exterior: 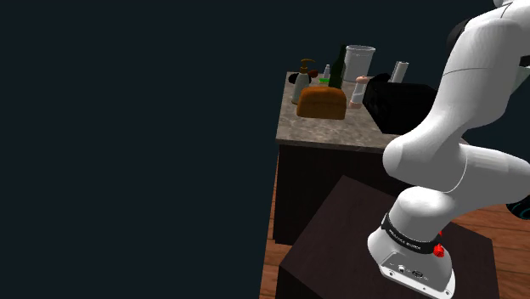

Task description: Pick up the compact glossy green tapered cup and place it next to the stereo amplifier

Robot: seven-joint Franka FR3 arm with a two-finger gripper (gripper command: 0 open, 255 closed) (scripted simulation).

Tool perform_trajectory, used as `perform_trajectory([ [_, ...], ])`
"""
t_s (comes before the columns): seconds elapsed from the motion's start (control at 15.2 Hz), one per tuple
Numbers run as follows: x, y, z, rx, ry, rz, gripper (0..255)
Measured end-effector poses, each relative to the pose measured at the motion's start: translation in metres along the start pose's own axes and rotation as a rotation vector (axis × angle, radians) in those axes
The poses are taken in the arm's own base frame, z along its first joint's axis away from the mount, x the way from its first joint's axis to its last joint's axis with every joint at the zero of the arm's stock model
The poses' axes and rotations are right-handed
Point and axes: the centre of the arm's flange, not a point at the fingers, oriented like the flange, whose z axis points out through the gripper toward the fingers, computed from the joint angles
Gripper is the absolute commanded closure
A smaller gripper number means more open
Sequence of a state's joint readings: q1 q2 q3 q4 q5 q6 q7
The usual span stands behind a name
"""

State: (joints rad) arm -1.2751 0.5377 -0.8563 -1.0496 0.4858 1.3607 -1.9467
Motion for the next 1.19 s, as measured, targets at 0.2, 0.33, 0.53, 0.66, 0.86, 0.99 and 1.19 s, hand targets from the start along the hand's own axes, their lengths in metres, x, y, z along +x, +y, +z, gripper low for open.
perform_trajectory([
  [0.2, -0.006, 0.003, 0.013, 0.001, 0.001, -0.002, 255],
  [0.33, -0.007, 0.004, 0.023, 0.001, 0.001, -0.002, 255],
  [0.53, -0.009, 0.005, 0.039, 0.001, 0.001, -0.002, 255],
  [0.66, -0.010, 0.006, 0.048, 0.000, 0.001, -0.002, 255],
  [0.86, -0.011, 0.005, 0.065, 0.001, 0.001, -0.002, 255],
  [0.99, -0.013, 0.007, 0.075, 0.001, 0.001, -0.002, 255],
  [1.19, -0.015, 0.006, 0.090, 0.001, 0.001, -0.002, 255],
])
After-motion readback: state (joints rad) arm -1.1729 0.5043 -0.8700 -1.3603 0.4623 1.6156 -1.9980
